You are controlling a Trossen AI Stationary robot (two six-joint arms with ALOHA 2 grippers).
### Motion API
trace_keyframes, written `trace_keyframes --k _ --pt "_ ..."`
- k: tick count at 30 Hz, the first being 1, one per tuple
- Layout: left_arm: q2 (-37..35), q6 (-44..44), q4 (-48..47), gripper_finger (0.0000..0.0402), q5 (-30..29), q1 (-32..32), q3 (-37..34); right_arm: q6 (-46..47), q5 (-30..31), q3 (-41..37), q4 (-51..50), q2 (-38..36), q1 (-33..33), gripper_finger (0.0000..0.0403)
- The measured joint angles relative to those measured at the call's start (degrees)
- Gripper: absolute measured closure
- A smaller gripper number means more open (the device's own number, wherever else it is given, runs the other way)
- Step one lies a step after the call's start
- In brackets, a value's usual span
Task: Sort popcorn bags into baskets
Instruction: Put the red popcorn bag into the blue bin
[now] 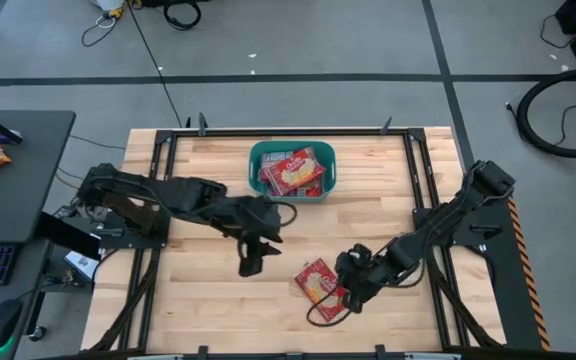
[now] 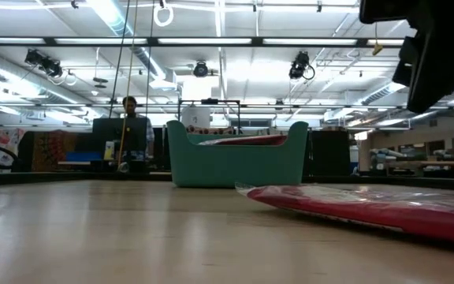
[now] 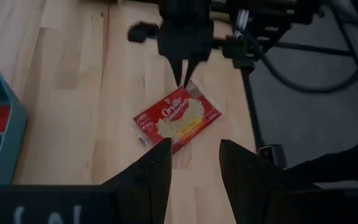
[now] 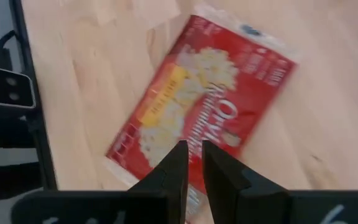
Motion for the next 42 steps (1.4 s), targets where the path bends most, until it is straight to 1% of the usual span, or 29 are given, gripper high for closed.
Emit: trace_keyframes --k 5,8,13,16,20,22,24,27,29,34,38,41,42 --pt "-3.0 -0.7 0.1 0.0262 0.0 -0.5 0.0 -0.6 -1.5 5.9 0.3 6.7 -0.2 0.0351" --pt "-4.3 -0.2 0.0 0.0262 0.0 -0.8 0.0 -1.5 -3.6 8.4 0.1 10.0 -0.3 0.0351" --pt "-5.9 0.0 0.0 0.0262 0.2 -1.0 0.0 0.2 -7.9 9.4 0.3 14.2 -0.5 0.0351" --pt "-6.3 -0.5 0.6 0.0262 0.3 -1.0 0.0 1.0 -8.9 9.4 -0.5 15.9 -0.8 0.0351" --pt "-6.4 -0.7 0.3 0.0262 1.1 -1.3 0.0 0.9 -9.2 9.5 -6.6 16.9 -1.7 0.0351" --pt "-6.4 -0.7 0.4 0.0262 1.2 -1.3 0.0 -0.2 -8.2 9.7 -11.5 16.8 -2.4 0.0351" --pt "-6.4 -0.6 0.3 0.0262 1.3 -1.3 0.0 -3.3 -6.1 9.7 -15.7 16.7 -3.2 0.0351" --pt "-6.4 -0.6 0.4 0.0262 1.2 -1.2 0.0 -9.2 -1.6 9.6 -20.8 16.7 -4.9 0.0351" --pt "-6.4 -0.6 0.5 0.0262 1.2 -1.2 0.0 -11.3 1.7 9.5 -23.6 16.8 -6.7 0.0351" --pt "-6.4 -0.6 0.5 0.0262 1.2 -1.3 0.0 -10.0 2.3 11.5 -29.9 15.9 -11.3 0.0351" --pt "-6.4 -0.7 0.5 0.0262 1.2 -1.3 0.0 -12.7 4.9 14.5 -29.0 14.3 -12.2 0.0351" --pt "-6.4 -0.9 0.5 0.0262 1.2 -1.3 0.0 -14.1 8.7 15.4 -22.3 14.2 -12.6 0.0350" --pt "-6.4 -1.0 0.5 0.0262 1.2 -1.3 0.0 -15.1 9.1 15.5 -19.1 14.1 -12.9 0.0348"
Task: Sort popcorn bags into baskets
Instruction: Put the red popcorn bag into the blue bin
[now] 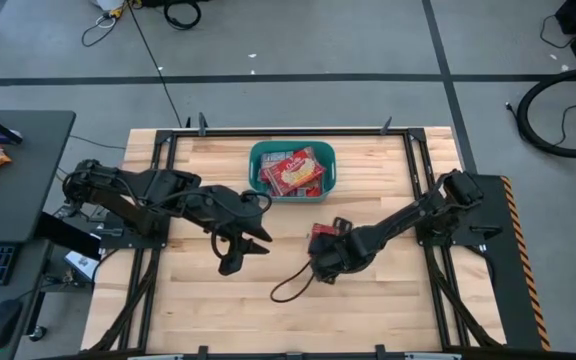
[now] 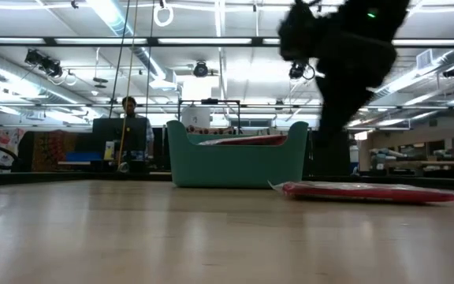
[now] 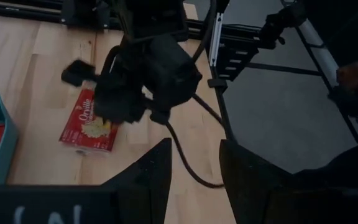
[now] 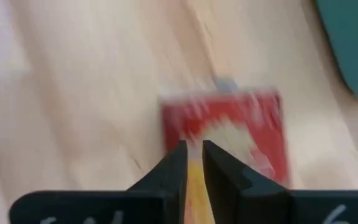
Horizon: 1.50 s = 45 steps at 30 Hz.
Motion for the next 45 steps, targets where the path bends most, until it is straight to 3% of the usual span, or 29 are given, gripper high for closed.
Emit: trace_keyframes --k 6,18,24,31,43,45 --pt "0.0 -0.8 0.0 0.0262 0.0 0.0 0.0 -7.2 -2.0 0.0 10.6 0.4 -2.4 0.0302" --pt "0.0 0.2 -0.1 0.0262 0.0 0.0 0.0 -10.4 -5.2 0.0 12.1 3.7 -5.4 0.0144" --pt "0.0 0.1 -0.5 0.0262 0.0 0.0 0.0 -10.8 -5.6 0.0 11.9 7.8 -5.4 0.0125" --pt "0.0 -0.7 -0.5 0.0262 0.0 -0.3 0.0 -8.0 -9.0 0.3 12.4 10.1 -5.6 0.0176" --pt "0.0 -0.2 -0.9 0.0262 0.0 -0.3 0.0 -6.3 -14.0 0.2 13.7 9.5 -5.6 0.0380" --pt "0.0 0.3 -0.9 0.0262 0.0 -0.3 0.0 -6.2 -15.2 -0.1 13.2 8.4 -5.7 0.0394"
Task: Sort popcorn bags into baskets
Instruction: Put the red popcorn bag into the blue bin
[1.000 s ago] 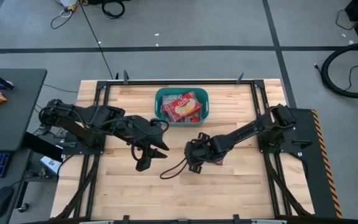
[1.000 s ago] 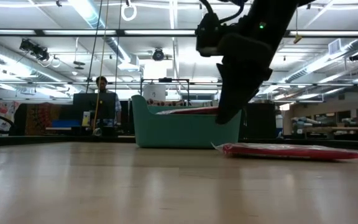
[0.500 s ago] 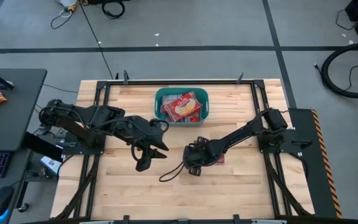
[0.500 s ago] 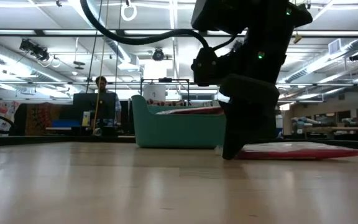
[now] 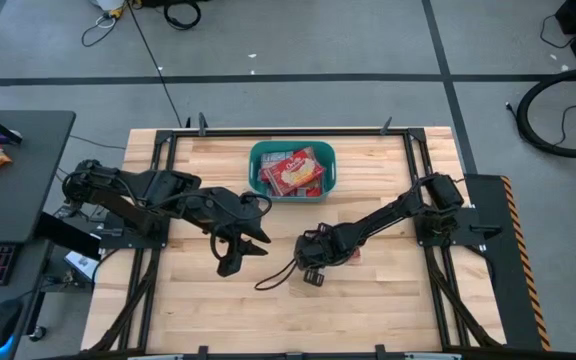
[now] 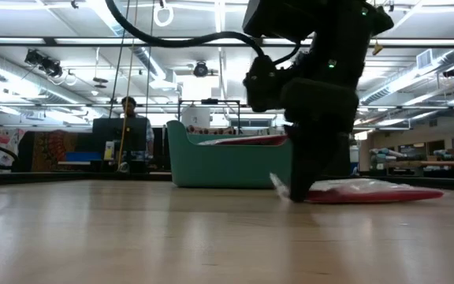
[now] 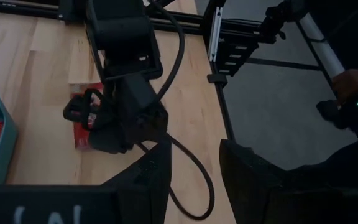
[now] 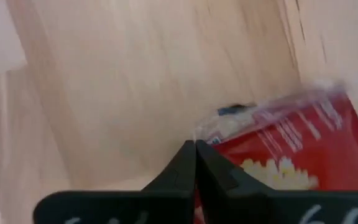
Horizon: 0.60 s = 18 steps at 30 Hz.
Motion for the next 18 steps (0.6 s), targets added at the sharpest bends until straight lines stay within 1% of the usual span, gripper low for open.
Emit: trace_keyframes --k 4,7,9,12,18 --pt "0.0 0.4 -0.2 0.0262 0.1 0.0 0.0 0.3 1.4 -0.2 -1.6 -4.6 0.1 0.0389" --pt "-0.8 0.4 -0.7 0.0262 3.3 0.0 -0.1 0.0 3.7 -0.1 -3.4 -8.9 0.1 0.0396" --pt "-2.0 0.1 0.8 0.0262 4.7 0.0 -0.1 0.1 6.3 -0.1 -4.3 -11.7 0.1 0.0396" --pt "-4.2 0.0 2.0 0.0262 4.1 0.1 -0.1 0.3 9.7 0.0 -4.5 -16.0 0.0 0.0398" --pt "-7.1 0.1 2.8 0.0262 0.5 1.3 0.0 -1.6 15.7 0.0 -5.0 -21.9 -0.1 0.0399"
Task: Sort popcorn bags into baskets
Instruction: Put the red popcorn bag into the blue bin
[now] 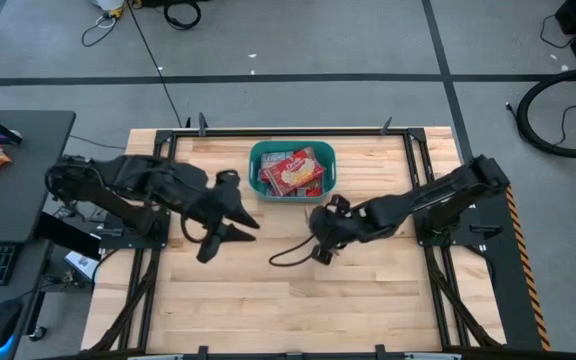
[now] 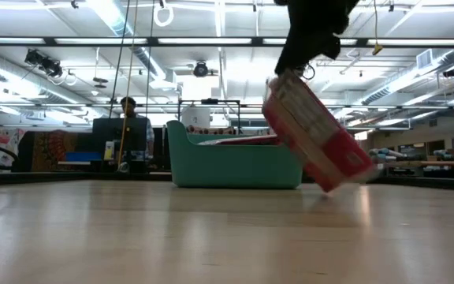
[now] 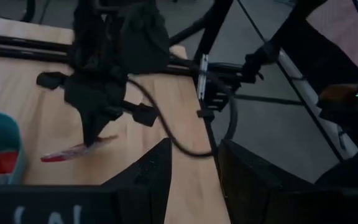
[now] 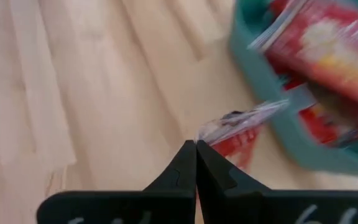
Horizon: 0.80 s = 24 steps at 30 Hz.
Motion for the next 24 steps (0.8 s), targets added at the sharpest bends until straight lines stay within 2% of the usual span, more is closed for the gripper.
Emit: trace_keyframes --k 7,10,19,24 --pt "-2.0 -0.1 -0.1 0.0262 -0.9 0.7 0.0 -3.2 6.3 0.0 0.6 -6.8 -1.2 0.0400" --pt "-2.8 0.0 -0.1 0.0262 -3.0 1.1 0.0 -6.0 10.0 0.0 2.2 -10.0 -1.7 0.0400" --pt "-3.7 1.2 2.8 0.0262 -4.5 4.5 0.0 -27.5 19.1 0.1 14.2 -17.8 -6.1 0.0400" --pt "-3.9 2.0 3.5 0.0262 -9.7 6.0 0.0 -38.2 21.7 0.1 17.4 -18.5 -11.4 0.0400"
